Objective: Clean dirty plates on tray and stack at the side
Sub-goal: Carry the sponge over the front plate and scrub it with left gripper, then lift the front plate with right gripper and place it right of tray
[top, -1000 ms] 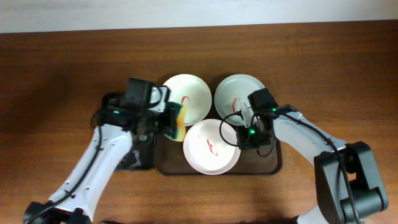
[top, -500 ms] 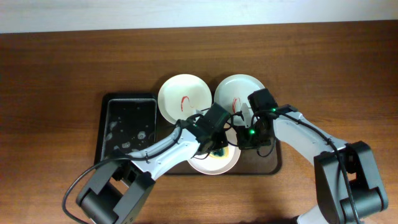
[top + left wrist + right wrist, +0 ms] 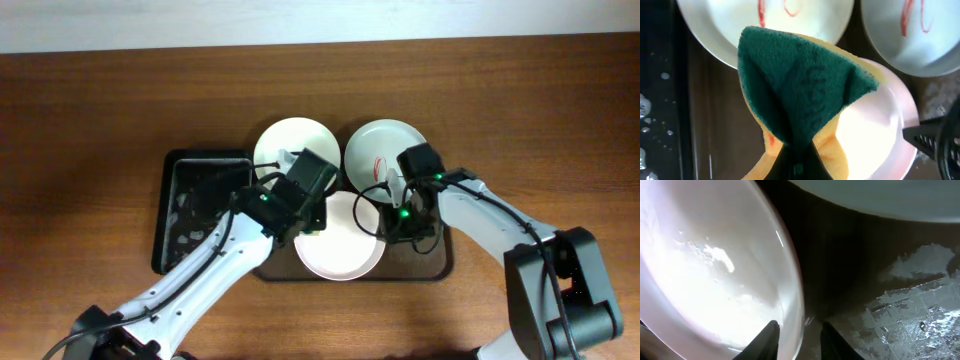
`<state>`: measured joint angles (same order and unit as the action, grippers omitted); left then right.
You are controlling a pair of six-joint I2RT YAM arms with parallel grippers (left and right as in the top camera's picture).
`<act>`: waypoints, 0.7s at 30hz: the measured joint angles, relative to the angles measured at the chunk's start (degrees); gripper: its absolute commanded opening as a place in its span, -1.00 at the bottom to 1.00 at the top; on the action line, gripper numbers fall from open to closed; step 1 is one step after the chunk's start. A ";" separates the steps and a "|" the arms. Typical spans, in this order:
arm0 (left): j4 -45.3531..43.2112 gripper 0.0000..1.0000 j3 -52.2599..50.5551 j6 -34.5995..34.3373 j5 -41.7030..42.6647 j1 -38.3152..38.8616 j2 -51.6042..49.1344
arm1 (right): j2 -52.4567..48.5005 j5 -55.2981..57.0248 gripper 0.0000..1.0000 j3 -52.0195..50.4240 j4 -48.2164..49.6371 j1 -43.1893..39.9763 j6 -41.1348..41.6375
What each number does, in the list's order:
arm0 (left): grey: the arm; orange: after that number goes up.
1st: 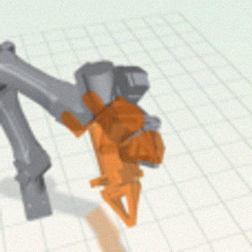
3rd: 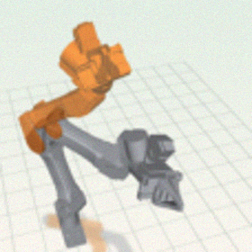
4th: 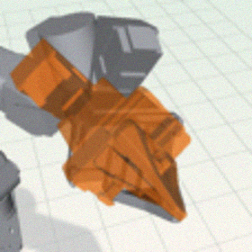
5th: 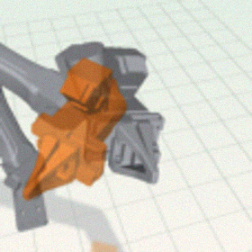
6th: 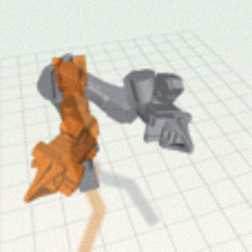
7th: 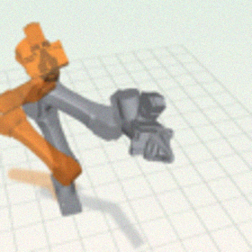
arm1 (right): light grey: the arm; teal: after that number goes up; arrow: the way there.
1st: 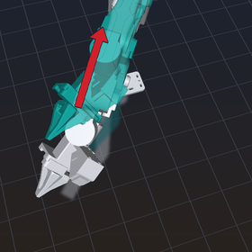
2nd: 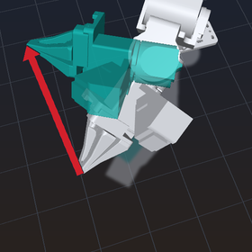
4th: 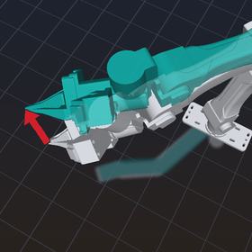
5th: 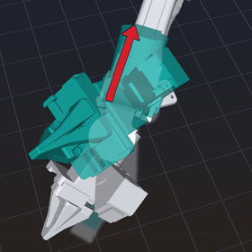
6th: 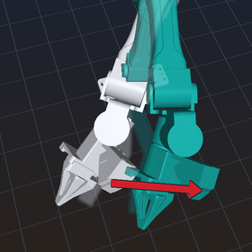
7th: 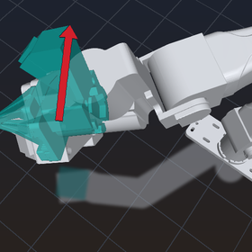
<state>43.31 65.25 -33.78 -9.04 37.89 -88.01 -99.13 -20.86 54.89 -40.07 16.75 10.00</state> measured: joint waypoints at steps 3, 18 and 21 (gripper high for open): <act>2.62 -1.00 0.02 0.42 0.70 -5.49 0.00 | -1.36 0.20 -0.92 0.00 0.33 2.49 0.20; 2.75 -1.00 0.00 13.27 9.29 -27.74 0.00 | 18.32 46.62 -0.92 8.96 -10.73 15.43 4.09; 2.78 -1.00 0.00 13.27 9.29 -27.74 0.00 | 18.45 61.72 -0.92 8.96 -9.01 24.61 5.49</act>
<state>46.09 65.25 -20.51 0.25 10.15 -88.01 -80.68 40.86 63.86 -49.08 41.36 15.49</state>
